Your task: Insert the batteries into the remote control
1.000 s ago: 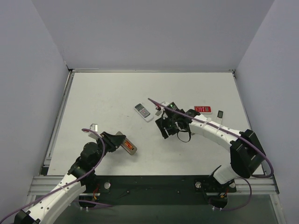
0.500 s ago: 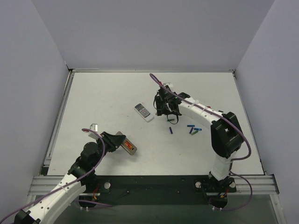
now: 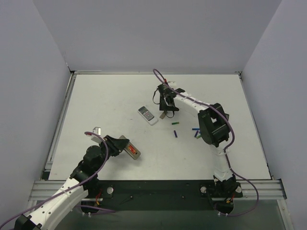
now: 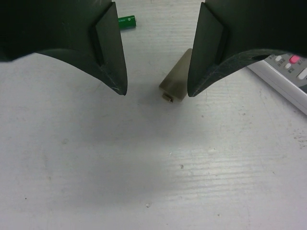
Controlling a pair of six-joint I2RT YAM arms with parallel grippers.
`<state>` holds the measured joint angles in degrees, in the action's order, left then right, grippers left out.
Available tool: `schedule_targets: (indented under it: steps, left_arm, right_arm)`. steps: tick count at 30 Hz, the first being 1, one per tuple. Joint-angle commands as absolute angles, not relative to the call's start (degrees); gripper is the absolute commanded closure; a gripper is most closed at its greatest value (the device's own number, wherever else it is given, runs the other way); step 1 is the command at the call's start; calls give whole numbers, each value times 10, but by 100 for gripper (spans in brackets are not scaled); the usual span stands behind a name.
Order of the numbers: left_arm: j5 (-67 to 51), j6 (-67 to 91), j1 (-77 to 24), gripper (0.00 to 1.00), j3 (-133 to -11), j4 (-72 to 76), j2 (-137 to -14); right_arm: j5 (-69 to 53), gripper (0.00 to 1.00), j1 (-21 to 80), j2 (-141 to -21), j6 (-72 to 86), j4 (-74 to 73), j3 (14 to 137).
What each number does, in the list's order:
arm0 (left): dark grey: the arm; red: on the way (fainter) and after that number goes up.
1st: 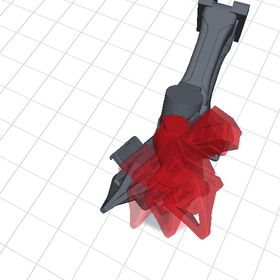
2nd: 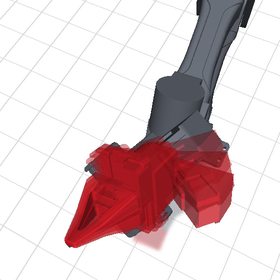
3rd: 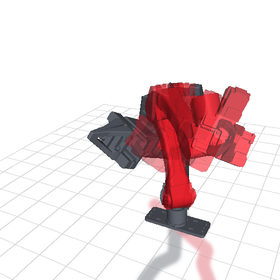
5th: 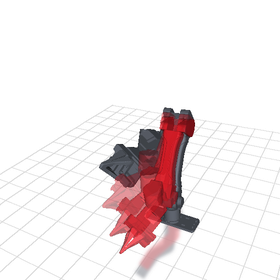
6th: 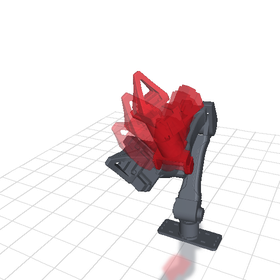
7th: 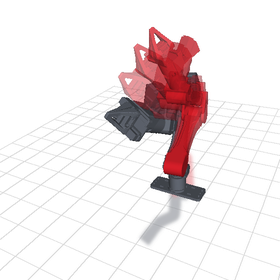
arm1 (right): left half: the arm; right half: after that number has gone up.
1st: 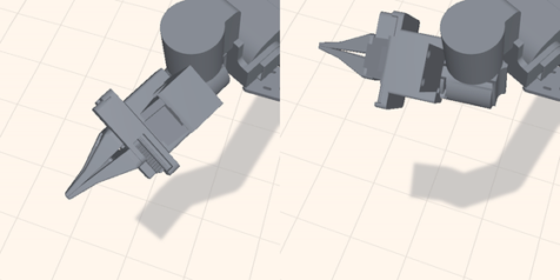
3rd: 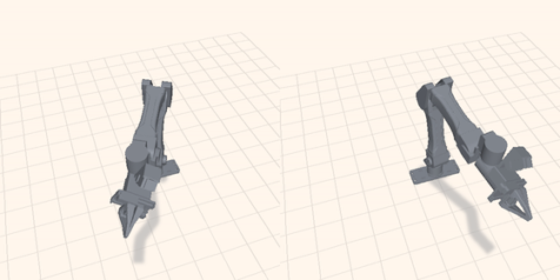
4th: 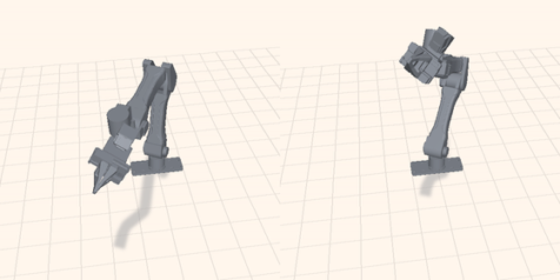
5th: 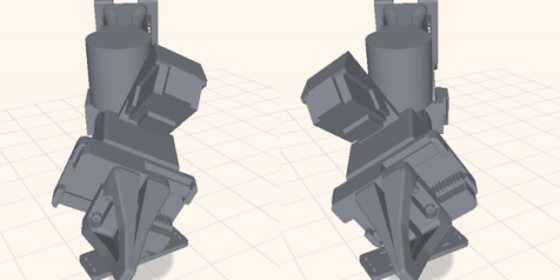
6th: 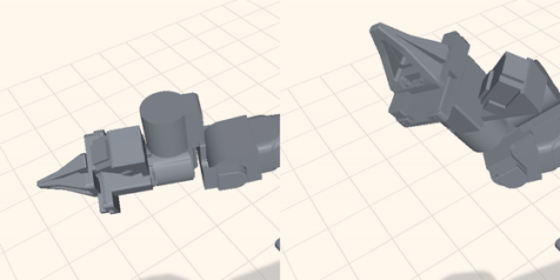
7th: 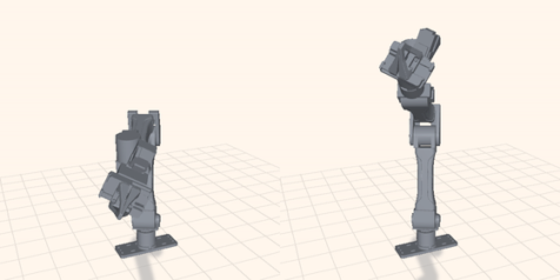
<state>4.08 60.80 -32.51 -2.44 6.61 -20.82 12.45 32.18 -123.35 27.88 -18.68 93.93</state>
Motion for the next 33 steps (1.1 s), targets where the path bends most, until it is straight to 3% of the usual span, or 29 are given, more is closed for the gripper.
schedule_targets:
  steps: [1,6,17,24,33]
  left_arm:
    - [33,607,-323,100,-38,98,-206]
    - [32,608,-322,100,-37,98,-207]
    - [25,613,-322,100,-36,108,-207]
    - [22,617,-323,100,-34,110,-206]
    - [19,618,-323,100,-36,117,-207]
  right_arm:
    - [138,52,321,-1256,308,-201,977]
    - [118,55,320,-1271,316,-204,983]
    - [127,85,324,-1212,330,-194,883]
    - [118,87,341,-1149,345,-173,788]
    - [87,81,371,-1094,330,-150,710]
